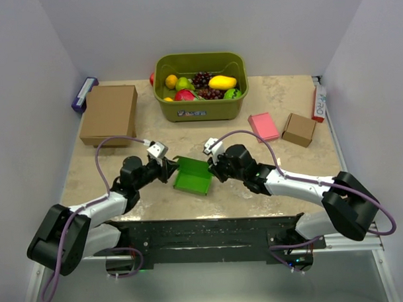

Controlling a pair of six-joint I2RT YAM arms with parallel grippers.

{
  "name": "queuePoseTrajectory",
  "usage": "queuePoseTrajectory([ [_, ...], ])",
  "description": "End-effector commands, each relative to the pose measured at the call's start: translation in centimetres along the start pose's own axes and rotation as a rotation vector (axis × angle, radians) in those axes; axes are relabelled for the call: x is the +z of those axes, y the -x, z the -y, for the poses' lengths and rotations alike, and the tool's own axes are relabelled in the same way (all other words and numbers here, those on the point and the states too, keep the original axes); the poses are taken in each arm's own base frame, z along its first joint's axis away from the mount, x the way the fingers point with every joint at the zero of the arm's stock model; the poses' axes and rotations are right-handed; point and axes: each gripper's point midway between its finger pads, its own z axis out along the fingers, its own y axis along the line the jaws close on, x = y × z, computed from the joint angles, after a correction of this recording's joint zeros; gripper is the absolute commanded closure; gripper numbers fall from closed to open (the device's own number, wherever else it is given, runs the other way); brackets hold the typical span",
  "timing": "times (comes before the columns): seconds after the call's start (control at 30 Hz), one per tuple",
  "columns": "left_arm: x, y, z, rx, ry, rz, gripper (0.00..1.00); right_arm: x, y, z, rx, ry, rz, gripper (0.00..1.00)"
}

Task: Fold the paper box

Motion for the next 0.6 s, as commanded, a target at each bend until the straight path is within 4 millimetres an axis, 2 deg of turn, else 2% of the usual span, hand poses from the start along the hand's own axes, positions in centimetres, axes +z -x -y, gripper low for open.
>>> queuePoseTrajectory([
  [0.0,0.4,1.7,0.5,-0.008,-0.030,0.069,0.87,0.2,2.6,0.8,-0.018,-0.035,0.063,1.00],
  [0.13,0.6,1.7,-0.1,-0.024,0.004,0.063,0.92,0.1,2.8,1.0,-0.021,-0.053,0.070,1.00],
  [0.23,0.9,1.7,-0.2,-0.034,0.030,0.065,1.00,0.0,2.9,1.1,-0.030,-0.062,0.074,1.00],
  [0.33,1.4,1.6,0.5,-0.031,0.042,0.055,1.00,0.1,3.1,1.2,-0.032,-0.090,0.065,1.00],
  [0.37,1.5,1.5,-0.1,-0.024,0.091,0.050,1.00,0.1,3.5,1.4,-0.017,-0.112,0.071,0.99],
  [0.4,1.6,1.5,0.3,-0.012,0.094,0.049,1.00,0.0,3.4,1.7,-0.004,-0.128,0.064,0.95],
  [0.43,1.6,1.9,-0.1,-0.003,0.133,0.058,1.00,-0.1,3.4,1.9,0.008,-0.143,0.061,0.88],
  [0.47,1.6,1.9,-0.2,0.004,0.145,0.056,1.00,-0.2,3.3,2.4,0.020,-0.178,0.049,0.77],
  [0.57,1.3,2.2,-0.7,0.013,0.182,0.062,1.00,-0.7,2.9,2.8,0.081,-0.212,0.040,0.62],
])
